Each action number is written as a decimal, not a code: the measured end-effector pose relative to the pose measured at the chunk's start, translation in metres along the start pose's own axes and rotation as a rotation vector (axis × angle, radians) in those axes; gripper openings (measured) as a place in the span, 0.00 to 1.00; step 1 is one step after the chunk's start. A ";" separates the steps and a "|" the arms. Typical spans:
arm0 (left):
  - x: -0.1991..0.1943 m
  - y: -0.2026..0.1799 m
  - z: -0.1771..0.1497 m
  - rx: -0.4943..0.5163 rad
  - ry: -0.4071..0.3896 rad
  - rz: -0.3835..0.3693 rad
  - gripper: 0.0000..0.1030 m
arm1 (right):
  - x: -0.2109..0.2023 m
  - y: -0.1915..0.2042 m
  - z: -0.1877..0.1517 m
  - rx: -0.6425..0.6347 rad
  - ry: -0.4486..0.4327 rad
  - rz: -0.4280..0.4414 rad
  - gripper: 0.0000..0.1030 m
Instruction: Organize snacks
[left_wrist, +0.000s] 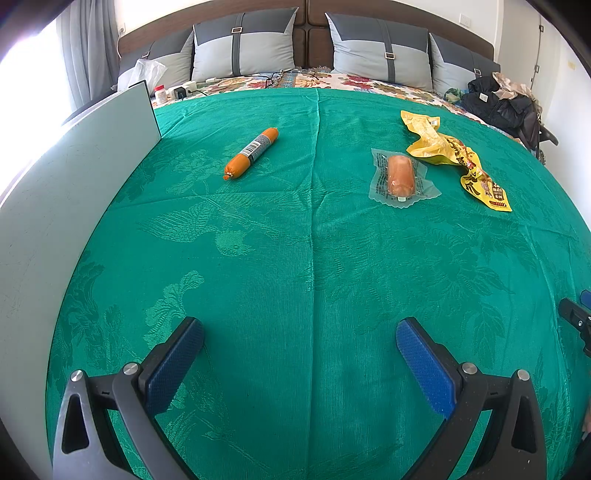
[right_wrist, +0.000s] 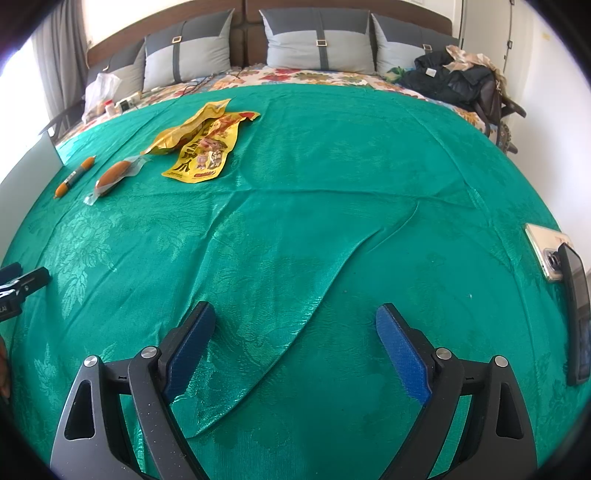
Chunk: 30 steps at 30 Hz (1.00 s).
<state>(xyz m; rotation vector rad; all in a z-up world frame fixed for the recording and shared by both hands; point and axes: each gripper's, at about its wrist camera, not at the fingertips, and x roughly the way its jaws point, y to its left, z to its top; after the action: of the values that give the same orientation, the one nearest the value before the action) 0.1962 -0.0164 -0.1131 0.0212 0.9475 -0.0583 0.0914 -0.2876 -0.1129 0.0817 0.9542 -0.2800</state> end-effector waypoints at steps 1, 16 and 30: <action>0.000 0.000 0.000 0.000 0.000 0.000 1.00 | 0.000 0.000 0.000 0.000 0.000 0.000 0.89; 0.000 0.000 0.000 -0.001 0.000 0.000 1.00 | 0.000 0.000 0.000 0.000 0.001 0.001 0.91; 0.000 0.000 0.000 -0.001 0.000 0.000 1.00 | 0.000 0.000 0.001 0.000 0.001 0.001 0.91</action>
<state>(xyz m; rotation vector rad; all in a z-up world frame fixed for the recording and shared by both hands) 0.1966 -0.0165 -0.1133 0.0207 0.9477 -0.0579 0.0917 -0.2877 -0.1122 0.0819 0.9552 -0.2788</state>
